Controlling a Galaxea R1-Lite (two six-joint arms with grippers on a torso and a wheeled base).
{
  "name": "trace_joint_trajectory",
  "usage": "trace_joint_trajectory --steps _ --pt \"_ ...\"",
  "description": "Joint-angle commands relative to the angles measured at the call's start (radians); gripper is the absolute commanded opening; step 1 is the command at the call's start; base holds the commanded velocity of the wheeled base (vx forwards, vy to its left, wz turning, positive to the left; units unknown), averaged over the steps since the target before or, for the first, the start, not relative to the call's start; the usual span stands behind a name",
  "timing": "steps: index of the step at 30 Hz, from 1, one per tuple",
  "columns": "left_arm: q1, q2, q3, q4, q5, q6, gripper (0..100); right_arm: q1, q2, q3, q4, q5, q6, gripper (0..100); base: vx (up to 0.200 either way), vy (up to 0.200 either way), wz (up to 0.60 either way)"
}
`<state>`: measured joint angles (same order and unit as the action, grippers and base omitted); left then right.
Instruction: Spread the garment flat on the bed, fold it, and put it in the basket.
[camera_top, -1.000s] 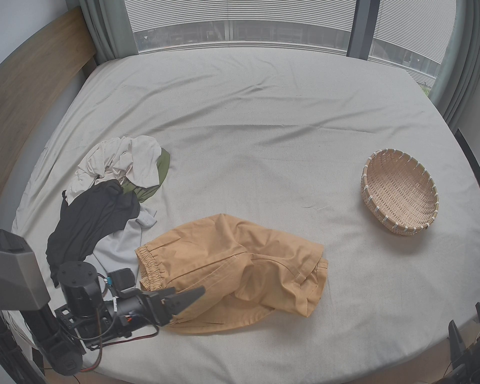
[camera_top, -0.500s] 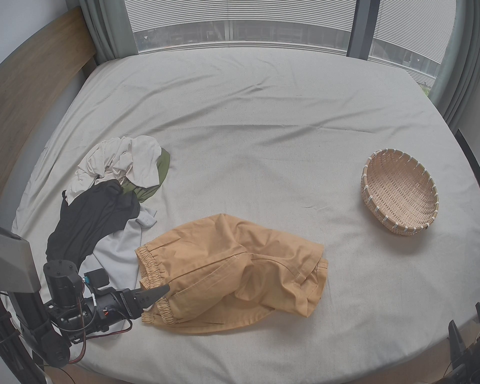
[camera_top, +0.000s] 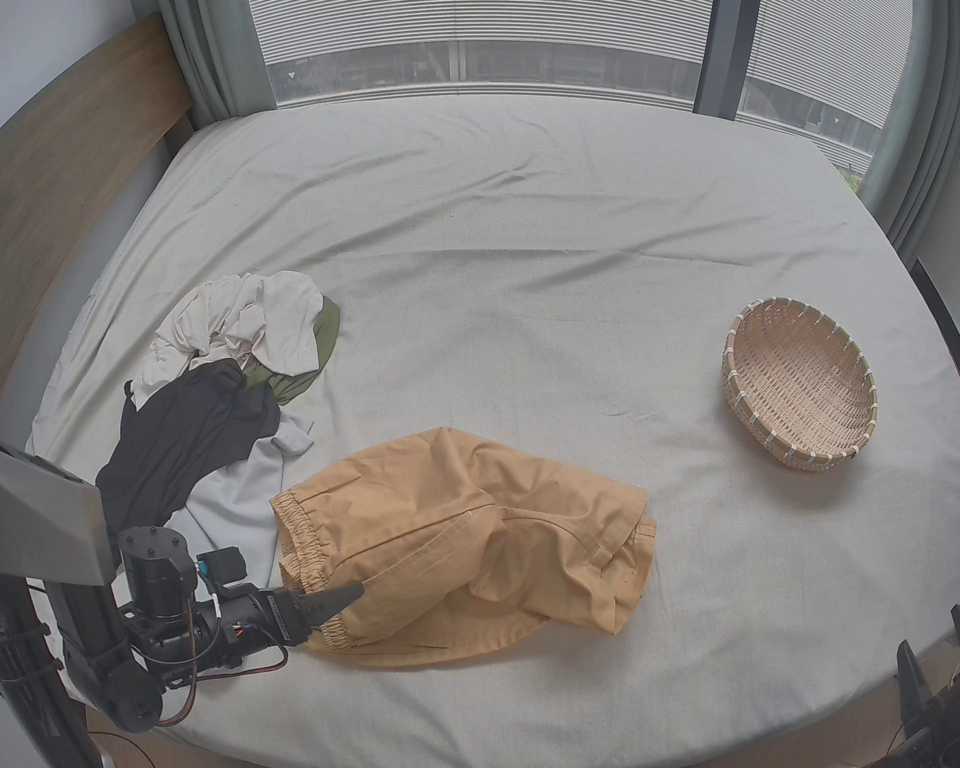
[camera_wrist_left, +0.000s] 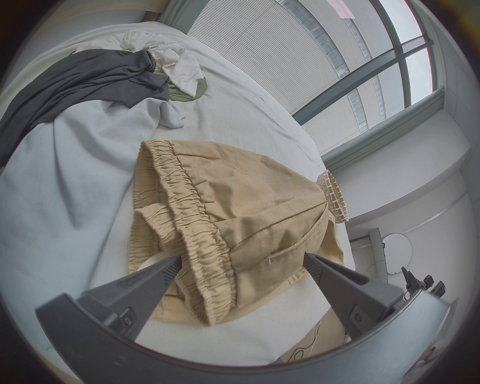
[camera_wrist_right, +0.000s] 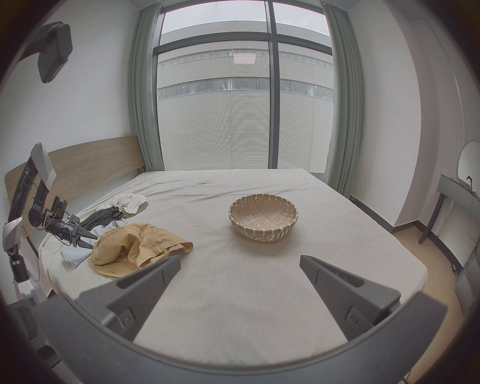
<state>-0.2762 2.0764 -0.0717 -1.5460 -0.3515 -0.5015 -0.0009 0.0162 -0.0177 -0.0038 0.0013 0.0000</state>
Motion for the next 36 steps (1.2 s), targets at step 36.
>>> trace_joint_trajectory --steps 36 --pt "-0.120 -0.032 -0.135 -0.003 0.014 -0.088 100 0.001 -0.012 0.018 -0.001 0.000 0.000 100 0.000 0.000 0.00"
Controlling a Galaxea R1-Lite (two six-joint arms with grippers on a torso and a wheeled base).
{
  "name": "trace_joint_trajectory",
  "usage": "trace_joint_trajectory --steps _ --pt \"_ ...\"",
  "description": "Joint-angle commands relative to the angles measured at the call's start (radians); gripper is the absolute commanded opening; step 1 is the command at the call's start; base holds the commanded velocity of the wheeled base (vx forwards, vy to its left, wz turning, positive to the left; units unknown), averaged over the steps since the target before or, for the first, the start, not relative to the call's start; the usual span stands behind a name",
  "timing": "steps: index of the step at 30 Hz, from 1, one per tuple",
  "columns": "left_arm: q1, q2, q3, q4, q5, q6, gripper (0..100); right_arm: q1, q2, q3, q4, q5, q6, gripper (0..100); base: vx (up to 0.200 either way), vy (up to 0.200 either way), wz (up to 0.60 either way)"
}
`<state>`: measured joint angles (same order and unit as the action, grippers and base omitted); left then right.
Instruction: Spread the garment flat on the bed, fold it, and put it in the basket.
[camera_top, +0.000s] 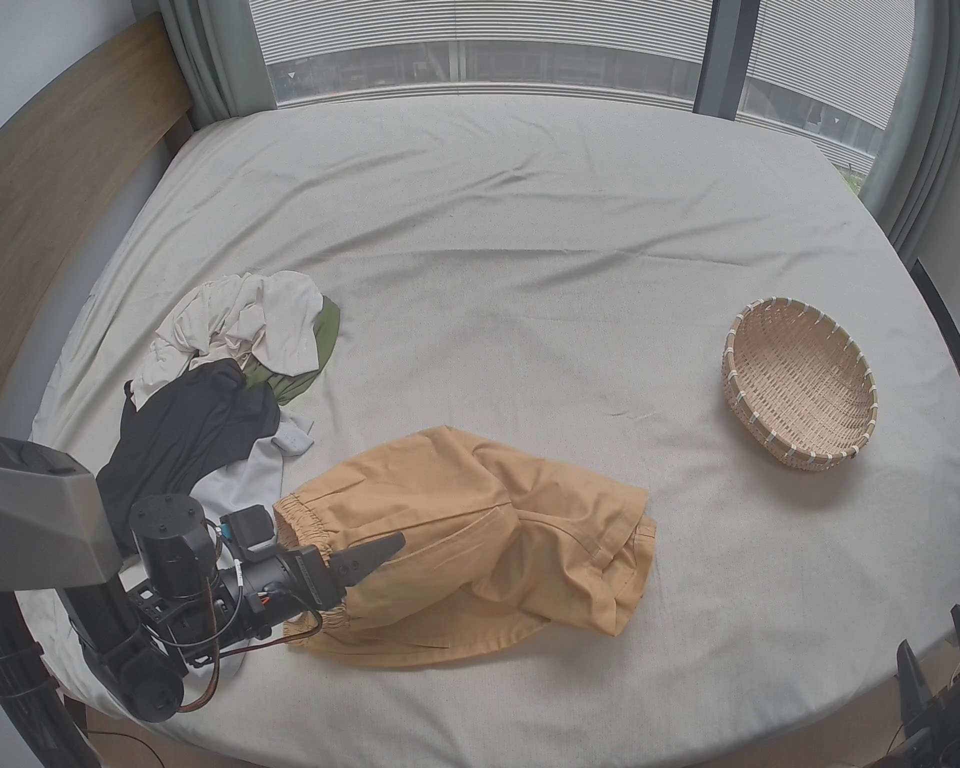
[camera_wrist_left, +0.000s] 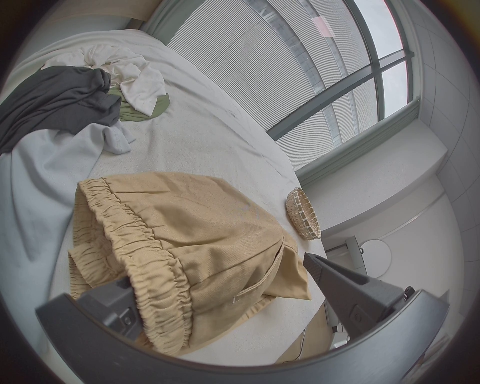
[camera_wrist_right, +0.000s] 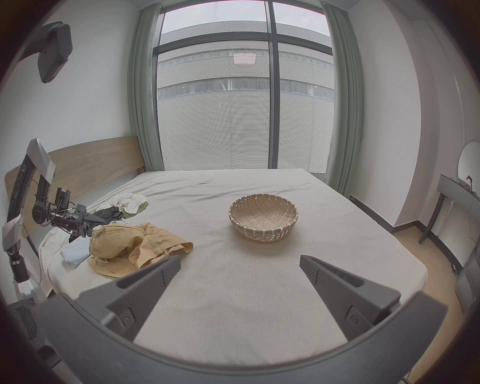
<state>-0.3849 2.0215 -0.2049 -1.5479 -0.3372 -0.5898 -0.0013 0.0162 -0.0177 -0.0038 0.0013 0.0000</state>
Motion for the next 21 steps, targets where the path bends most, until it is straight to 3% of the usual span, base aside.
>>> trace_joint_trajectory --steps 1,12,21 --pt "-0.012 0.023 -0.002 0.000 0.000 0.001 100 0.000 -0.012 0.018 -0.001 0.000 0.000 100 0.000 0.000 0.00" --pt "-0.005 0.051 -0.016 -0.001 -0.002 0.077 100 0.000 -0.012 0.018 -0.001 0.000 0.000 100 0.000 0.000 0.00" --pt "-0.011 0.054 -0.005 -0.001 -0.002 0.084 100 0.000 -0.012 0.018 -0.001 0.000 0.000 100 0.000 0.000 0.00"
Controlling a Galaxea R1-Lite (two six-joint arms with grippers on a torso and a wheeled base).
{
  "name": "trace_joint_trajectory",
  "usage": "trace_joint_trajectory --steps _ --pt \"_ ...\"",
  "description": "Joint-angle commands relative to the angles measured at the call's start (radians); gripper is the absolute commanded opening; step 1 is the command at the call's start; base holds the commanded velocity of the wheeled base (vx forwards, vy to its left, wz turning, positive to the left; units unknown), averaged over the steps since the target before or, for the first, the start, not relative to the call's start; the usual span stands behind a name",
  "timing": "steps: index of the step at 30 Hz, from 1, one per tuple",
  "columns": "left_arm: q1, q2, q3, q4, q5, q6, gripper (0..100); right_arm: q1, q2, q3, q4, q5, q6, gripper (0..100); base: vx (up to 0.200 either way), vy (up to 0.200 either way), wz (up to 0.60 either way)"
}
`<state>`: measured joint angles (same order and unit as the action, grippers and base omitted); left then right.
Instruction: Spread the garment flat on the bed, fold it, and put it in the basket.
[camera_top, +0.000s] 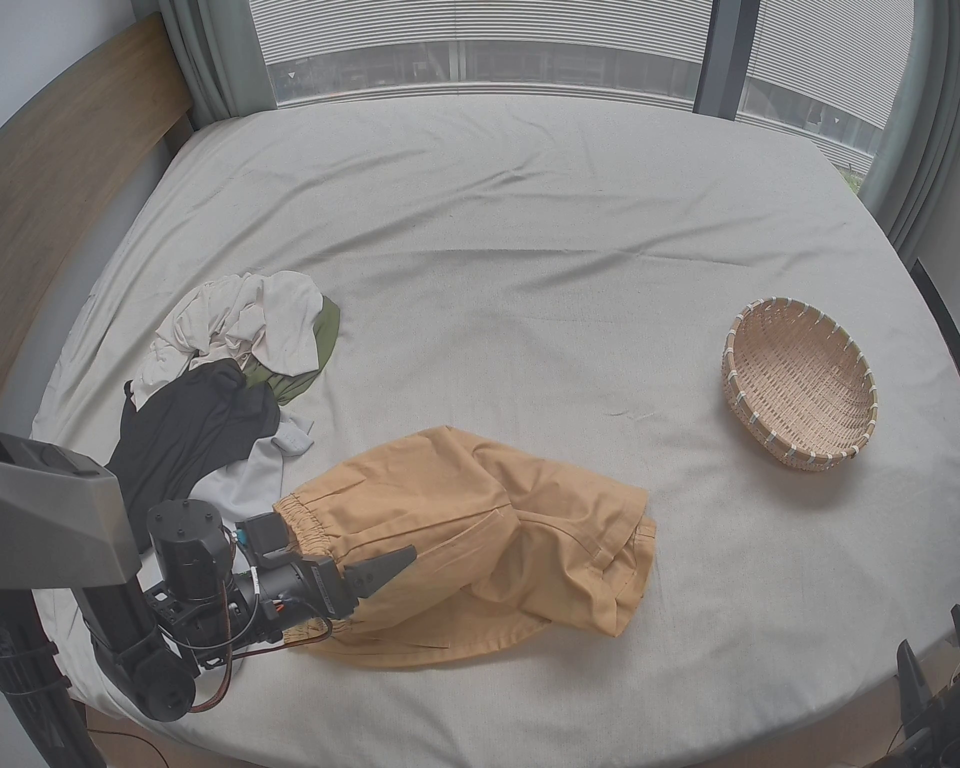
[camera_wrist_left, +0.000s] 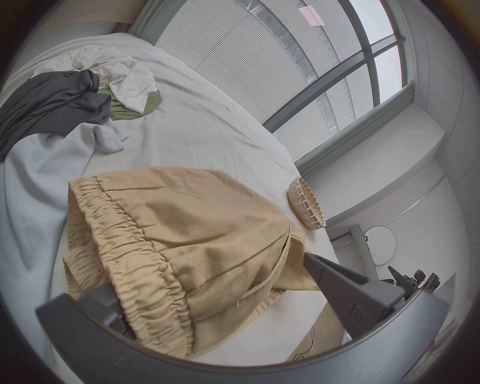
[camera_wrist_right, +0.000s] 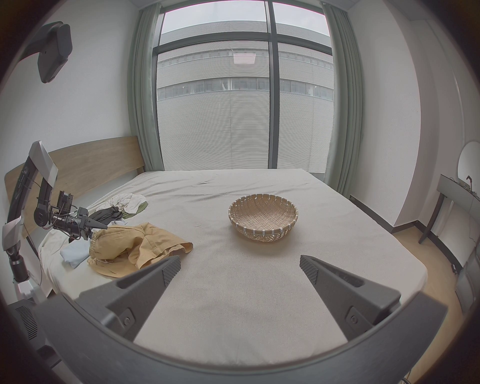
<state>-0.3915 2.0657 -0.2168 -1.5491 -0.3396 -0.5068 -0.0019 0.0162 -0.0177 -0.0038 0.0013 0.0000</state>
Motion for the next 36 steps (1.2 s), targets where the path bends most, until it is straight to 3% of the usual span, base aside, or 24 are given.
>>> trace_joint_trajectory --steps 1,5,6,17,23,28,32,36 --pt "-0.004 0.014 0.001 0.000 0.001 0.001 100 0.000 -0.012 0.018 -0.001 0.000 0.000 100 0.000 0.000 0.00" --pt "0.002 0.019 -0.015 0.000 0.002 -0.001 100 0.000 -0.012 0.018 -0.001 0.000 0.000 100 0.000 0.000 0.00" --pt "0.003 0.019 -0.015 0.000 0.002 -0.001 0 0.000 -0.012 0.018 -0.001 0.000 0.000 100 0.000 0.000 0.00" --pt "0.013 0.001 -0.015 -0.002 0.002 -0.001 0 0.000 -0.012 0.018 -0.001 0.000 0.003 100 0.000 0.000 0.00" --pt "0.091 -0.101 -0.105 0.000 -0.003 -0.035 0 -0.003 -0.012 0.018 0.001 0.000 -0.018 100 0.000 0.000 0.00" --pt "0.105 -0.138 -0.151 0.000 -0.003 -0.072 0 -0.001 -0.012 0.018 -0.016 -0.006 -0.012 100 0.000 0.000 0.00" --pt "0.111 -0.144 -0.154 0.000 -0.003 -0.088 0 -0.012 0.019 -0.125 -0.139 0.000 -0.014 100 0.000 0.000 0.00" --pt "0.105 -0.136 -0.142 0.000 -0.003 -0.082 0 0.008 0.165 -0.243 -0.088 0.066 -0.009 100 0.000 0.000 0.00"
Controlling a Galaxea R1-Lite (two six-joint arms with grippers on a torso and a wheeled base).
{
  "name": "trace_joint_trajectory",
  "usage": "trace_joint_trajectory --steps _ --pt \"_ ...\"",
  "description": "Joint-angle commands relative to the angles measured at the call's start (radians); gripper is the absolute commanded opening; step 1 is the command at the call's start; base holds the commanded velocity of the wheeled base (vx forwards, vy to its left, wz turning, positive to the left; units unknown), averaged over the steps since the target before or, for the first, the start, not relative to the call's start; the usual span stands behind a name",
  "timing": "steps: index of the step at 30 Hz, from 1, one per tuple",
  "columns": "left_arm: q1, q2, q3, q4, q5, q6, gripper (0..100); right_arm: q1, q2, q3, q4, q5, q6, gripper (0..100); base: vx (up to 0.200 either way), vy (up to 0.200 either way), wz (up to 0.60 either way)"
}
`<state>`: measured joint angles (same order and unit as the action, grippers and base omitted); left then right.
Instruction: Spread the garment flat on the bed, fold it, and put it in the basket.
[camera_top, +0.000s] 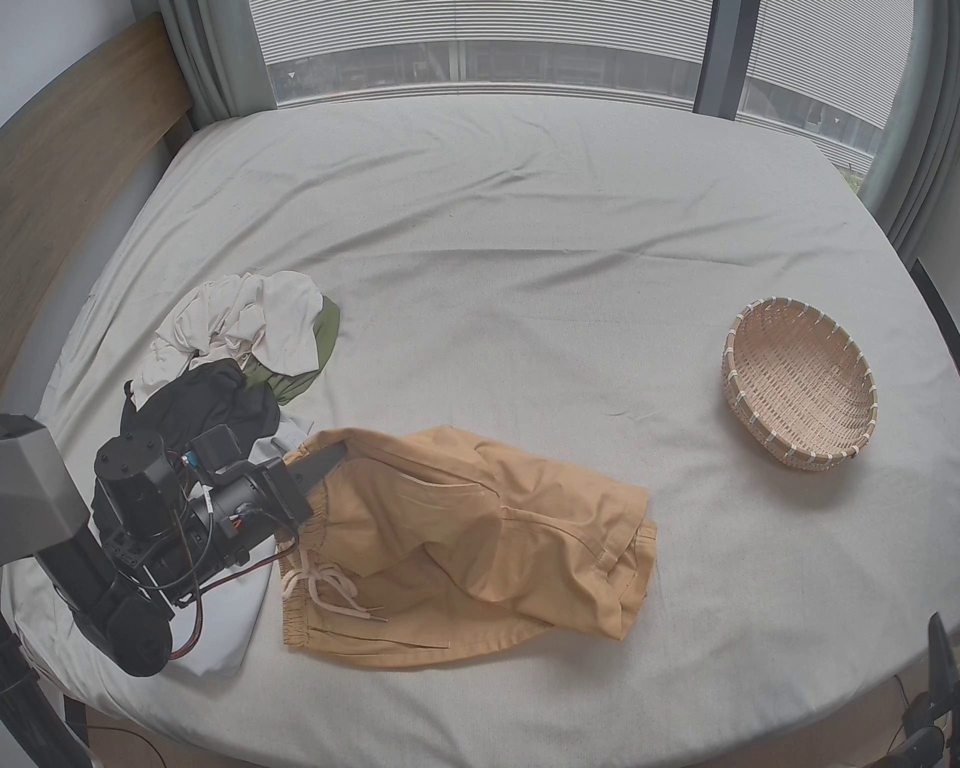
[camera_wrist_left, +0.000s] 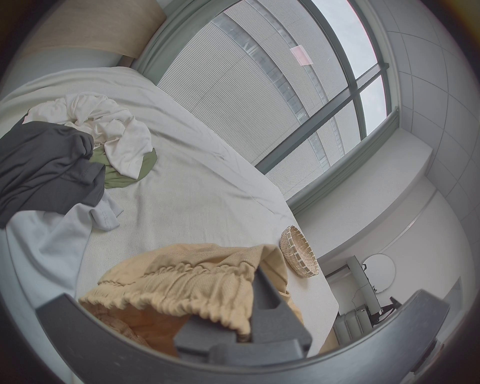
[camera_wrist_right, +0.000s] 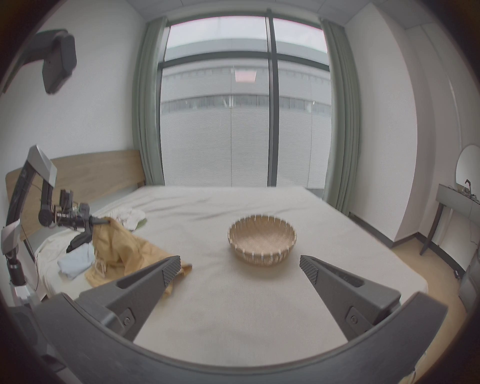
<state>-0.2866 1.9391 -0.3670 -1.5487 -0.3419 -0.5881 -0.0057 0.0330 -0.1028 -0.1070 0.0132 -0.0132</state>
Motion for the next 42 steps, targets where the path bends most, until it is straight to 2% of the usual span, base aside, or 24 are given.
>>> trace_joint_trajectory --steps 1,4,5,6,7,10,12,18,19,31,35,42 --pt "0.000 -0.009 0.008 -0.001 0.000 0.001 0 0.021 0.165 -0.161 0.024 0.067 0.004 100 0.000 0.000 0.00" --pt "-0.002 -0.009 0.016 -0.001 0.000 0.001 0 0.125 0.295 -0.170 0.061 0.205 0.094 100 0.000 0.000 0.00" --pt "-0.002 -0.009 0.016 -0.001 0.000 0.001 0 0.125 0.295 -0.170 0.061 0.205 0.094 100 0.000 0.000 0.00" --pt "-0.005 -0.009 0.028 -0.001 0.000 0.002 0 0.155 0.367 -0.195 0.059 0.292 0.182 100 0.000 0.000 0.00" --pt "-0.005 -0.011 0.033 -0.001 0.000 0.001 0 0.162 0.423 -0.213 0.055 0.327 0.234 100 0.000 0.000 0.00" --pt "-0.005 -0.011 0.040 -0.001 0.000 -0.001 0 0.168 0.555 -0.253 0.027 0.376 0.345 100 0.000 0.000 0.00" --pt "-0.006 -0.008 0.049 -0.001 0.000 0.001 0 0.191 0.665 -0.261 -0.046 0.406 0.397 100 0.000 0.000 0.00" --pt "-0.023 -0.008 0.046 -0.001 -0.002 0.001 0 0.237 0.880 -0.258 -0.201 0.415 0.467 100 0.000 0.000 0.00" --pt "-0.026 -0.006 0.051 0.001 -0.002 0.004 0 0.257 0.967 -0.262 -0.234 0.413 0.481 100 0.000 0.000 0.00" --pt "-0.109 0.027 0.013 -0.001 0.004 0.008 0 0.415 1.434 -0.253 -0.543 0.407 0.496 100 0.000 0.000 0.00" --pt "-0.105 0.030 0.010 -0.001 0.006 0.008 0 0.426 1.565 -0.227 -0.669 0.406 0.509 100 0.000 0.000 0.00" --pt "-0.097 0.030 0.011 -0.001 0.008 0.010 0 0.443 1.780 -0.219 -0.850 0.403 0.599 100 0.000 0.000 0.00"
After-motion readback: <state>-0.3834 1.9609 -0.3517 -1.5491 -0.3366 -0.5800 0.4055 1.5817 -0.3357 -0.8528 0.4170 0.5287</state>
